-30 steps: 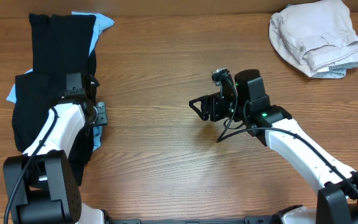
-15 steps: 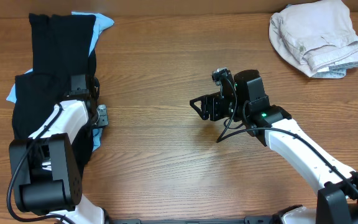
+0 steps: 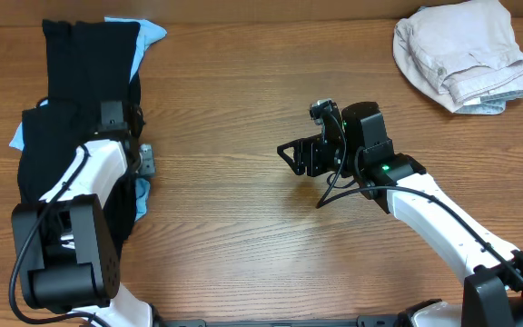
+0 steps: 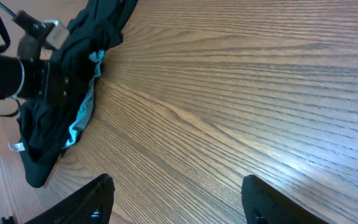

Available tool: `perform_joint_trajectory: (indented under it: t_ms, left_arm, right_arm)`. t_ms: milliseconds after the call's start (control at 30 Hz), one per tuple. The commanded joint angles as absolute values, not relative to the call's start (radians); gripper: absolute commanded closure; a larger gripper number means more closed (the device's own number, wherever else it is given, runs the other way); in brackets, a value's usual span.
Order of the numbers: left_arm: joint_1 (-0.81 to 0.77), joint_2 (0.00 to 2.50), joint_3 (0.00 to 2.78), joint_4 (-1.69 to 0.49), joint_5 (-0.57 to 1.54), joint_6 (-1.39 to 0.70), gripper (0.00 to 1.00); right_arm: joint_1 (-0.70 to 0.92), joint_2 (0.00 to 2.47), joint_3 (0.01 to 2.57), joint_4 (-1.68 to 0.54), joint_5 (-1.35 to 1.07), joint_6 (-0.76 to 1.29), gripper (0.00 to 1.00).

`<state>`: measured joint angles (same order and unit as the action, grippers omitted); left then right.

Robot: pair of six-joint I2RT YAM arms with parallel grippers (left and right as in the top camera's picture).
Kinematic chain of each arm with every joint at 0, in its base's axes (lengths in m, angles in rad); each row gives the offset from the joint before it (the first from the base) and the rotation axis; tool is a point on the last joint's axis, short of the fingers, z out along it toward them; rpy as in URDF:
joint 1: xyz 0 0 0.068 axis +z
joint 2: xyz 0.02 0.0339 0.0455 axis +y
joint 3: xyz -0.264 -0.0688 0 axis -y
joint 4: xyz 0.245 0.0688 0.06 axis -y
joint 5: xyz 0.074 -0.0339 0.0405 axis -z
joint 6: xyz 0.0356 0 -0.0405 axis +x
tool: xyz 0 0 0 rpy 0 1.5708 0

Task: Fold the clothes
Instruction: 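Move left gripper to the black T-shirt pile and grasp its edge, then lift the black T-shirt up with the left gripper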

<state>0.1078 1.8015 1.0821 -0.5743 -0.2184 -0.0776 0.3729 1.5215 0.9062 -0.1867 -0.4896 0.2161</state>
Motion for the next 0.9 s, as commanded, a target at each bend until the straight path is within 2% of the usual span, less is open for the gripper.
perform_joint_trajectory:
  t_ms: [0,67,433,633,733,867]
  left_arm:
    - [0.118,1.814,1.11,-0.57,-0.236,-0.093,0.82]
    - [0.118,1.814,1.11,-0.572,-0.236,-0.093,0.84]
    - [0.118,1.815,1.108,-0.603,-0.201,-0.093,0.83]
    - [0.118,1.815,1.108,-0.636,-0.2,-0.093,0.96]
    - [0.118,1.815,1.108,-0.649,-0.2,-0.093,0.96]
    - [0.117,1.811,1.135,-0.691,-0.186,-0.094,0.96]
  right_arm:
    - [0.373,1.523,0.925,-0.18,-0.479,0.214,0.31]
    - [0.373,1.523,0.925,-0.18,-0.479,0.214,0.31]
    - [0.373,1.523,0.925,-0.18,-0.479,0.214,0.31]
    - [0.373,1.523,0.925,-0.18,-0.479,0.214,0.31]
    - [0.373,1.523,0.925,-0.18,-0.479,0.214,0.32]
    - [0.37,1.523,0.925,-0.179,-0.463,0.214,0.39]
